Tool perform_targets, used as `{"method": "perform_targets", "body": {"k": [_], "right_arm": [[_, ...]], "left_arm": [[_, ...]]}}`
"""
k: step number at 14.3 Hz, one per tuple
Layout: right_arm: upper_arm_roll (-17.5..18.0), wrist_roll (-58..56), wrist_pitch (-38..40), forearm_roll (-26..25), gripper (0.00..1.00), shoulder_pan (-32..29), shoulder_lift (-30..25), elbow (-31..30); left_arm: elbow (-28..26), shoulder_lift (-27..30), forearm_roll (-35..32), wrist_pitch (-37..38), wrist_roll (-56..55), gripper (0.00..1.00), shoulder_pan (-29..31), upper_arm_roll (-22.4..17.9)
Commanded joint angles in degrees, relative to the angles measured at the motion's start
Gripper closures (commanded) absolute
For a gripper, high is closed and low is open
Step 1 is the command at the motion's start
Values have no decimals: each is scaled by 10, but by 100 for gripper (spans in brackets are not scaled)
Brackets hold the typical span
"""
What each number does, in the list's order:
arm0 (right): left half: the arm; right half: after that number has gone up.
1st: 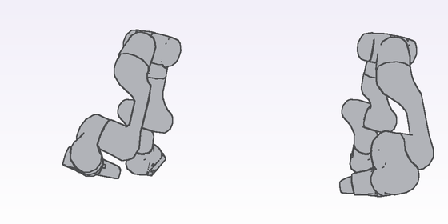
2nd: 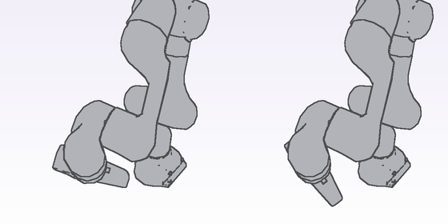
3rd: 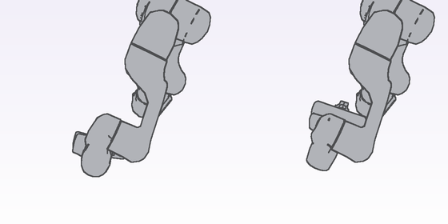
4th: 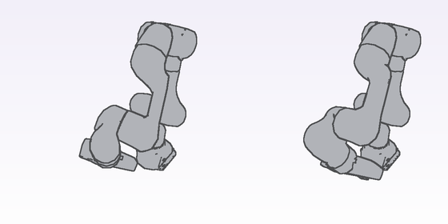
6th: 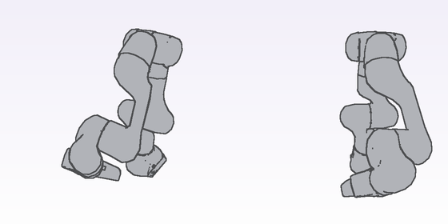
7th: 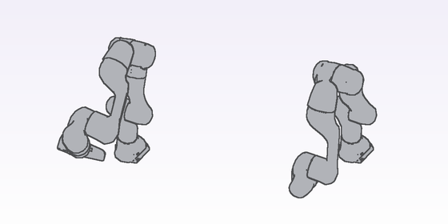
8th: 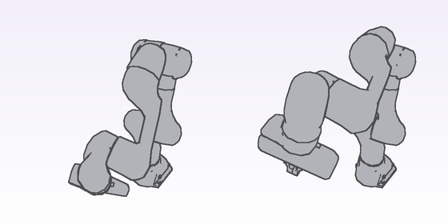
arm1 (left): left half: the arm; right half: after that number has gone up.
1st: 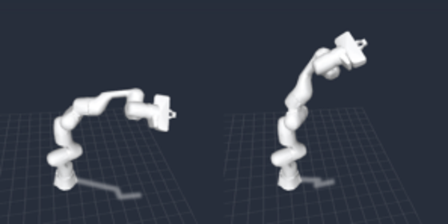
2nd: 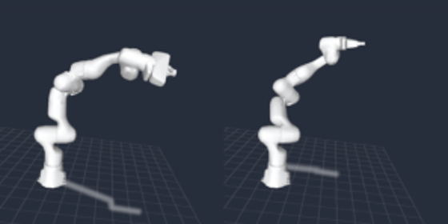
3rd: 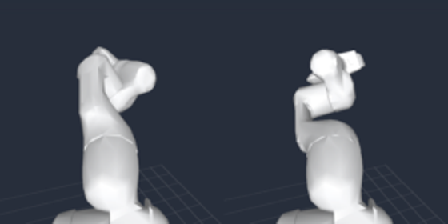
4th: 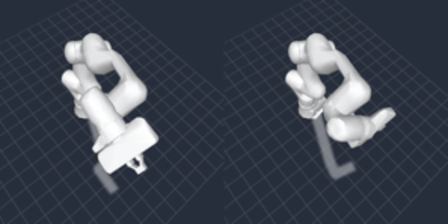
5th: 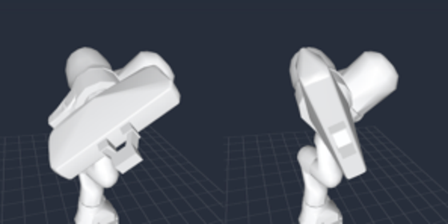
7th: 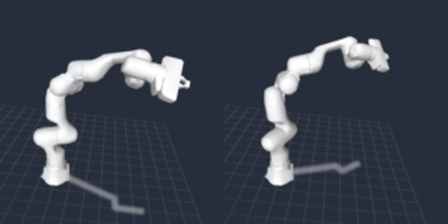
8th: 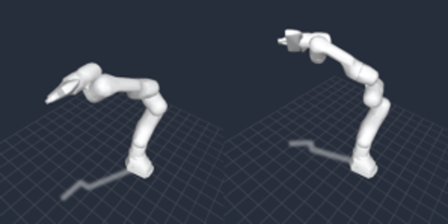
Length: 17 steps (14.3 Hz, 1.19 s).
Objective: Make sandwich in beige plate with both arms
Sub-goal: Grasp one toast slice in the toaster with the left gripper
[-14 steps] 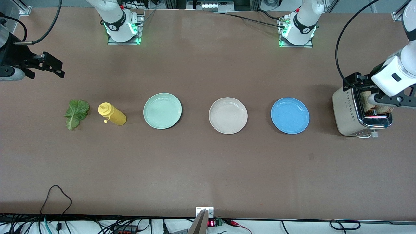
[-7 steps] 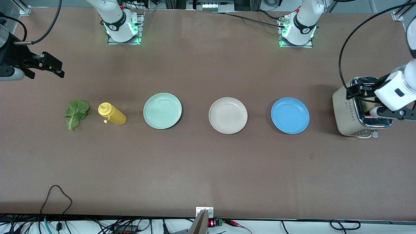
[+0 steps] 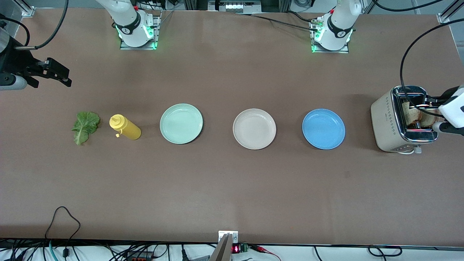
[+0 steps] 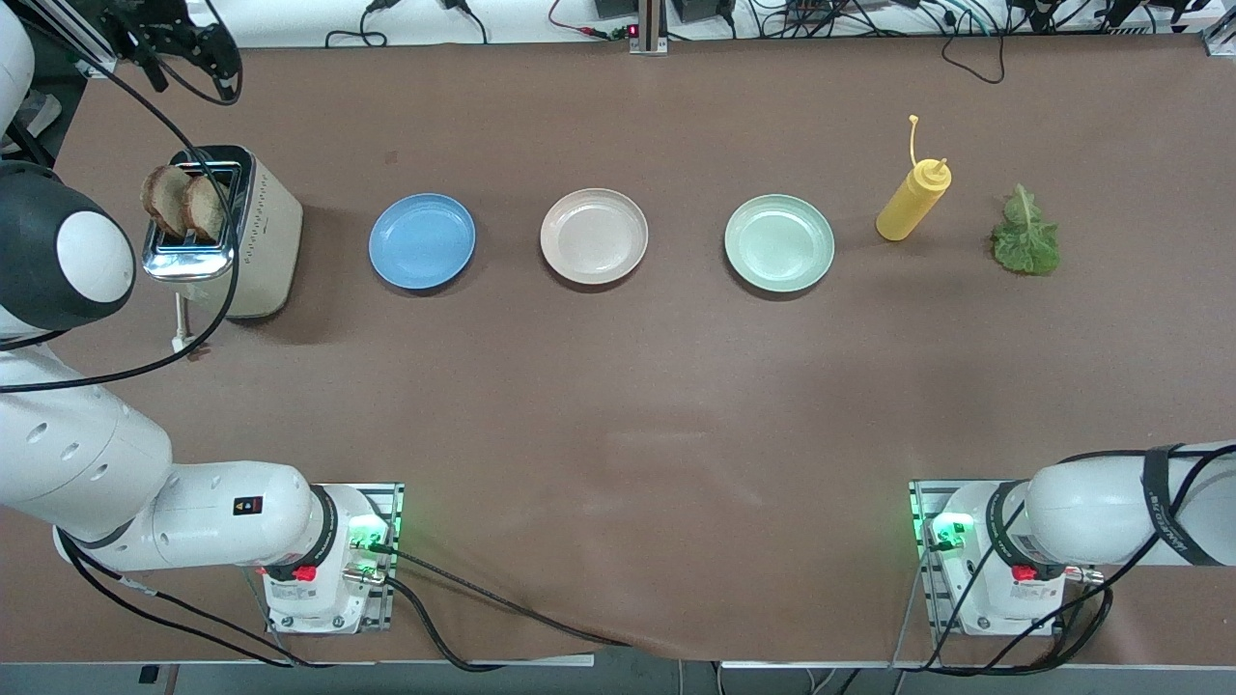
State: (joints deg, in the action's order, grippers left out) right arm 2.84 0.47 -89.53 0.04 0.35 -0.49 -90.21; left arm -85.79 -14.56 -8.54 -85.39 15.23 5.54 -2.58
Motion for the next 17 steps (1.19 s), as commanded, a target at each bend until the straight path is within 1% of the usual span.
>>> {"method": "perform_targets", "body": {"k": [1,2,3,5,6,8,10,12,14,15,16,17], "right_arm": [[0,1,11,-2,0,-1,-5,5],[0,1,11,-2,0,-1,-5,5],[0,1,10,-2,0,-1,-5,5],[0,1,11,-2,0,-1,-5,5],[0,1,11,-2,0,-1,-5,5],[0,1,11,-2,0,0,-5,5],[-2,1,11,-2,0,3,-5,5],[-6,1,11,-2,0,5,-5,5],[-9,1,11,-2,0,8,-5,5],[-9,1,11,-2,0,8,-5,5],[-9,1,11,-2,0,7,-5,5],[-9,1,11,-2,0,7,-5,5]], "left_arm": [[-108,53,-10,-77,18,0,26,4],[-185,85,-11,-140,21,0,32,4],[-224,100,-11,-185,23,0,43,4],[-259,105,-11,-241,50,0,54,4],[-271,104,-11,-264,63,0,74,5],[-309,107,-10,-302,64,0,83,6],[-319,107,-10,-318,66,3,88,6],[-326,106,-9,-319,67,14,93,6],[-333,106,-8,-319,67,20,103,6],[-334,105,-8,-319,67,27,105,6],[-334,103,-8,-319,67,43,105,6],[-335,101,-8,-319,67,52,105,6]]}}
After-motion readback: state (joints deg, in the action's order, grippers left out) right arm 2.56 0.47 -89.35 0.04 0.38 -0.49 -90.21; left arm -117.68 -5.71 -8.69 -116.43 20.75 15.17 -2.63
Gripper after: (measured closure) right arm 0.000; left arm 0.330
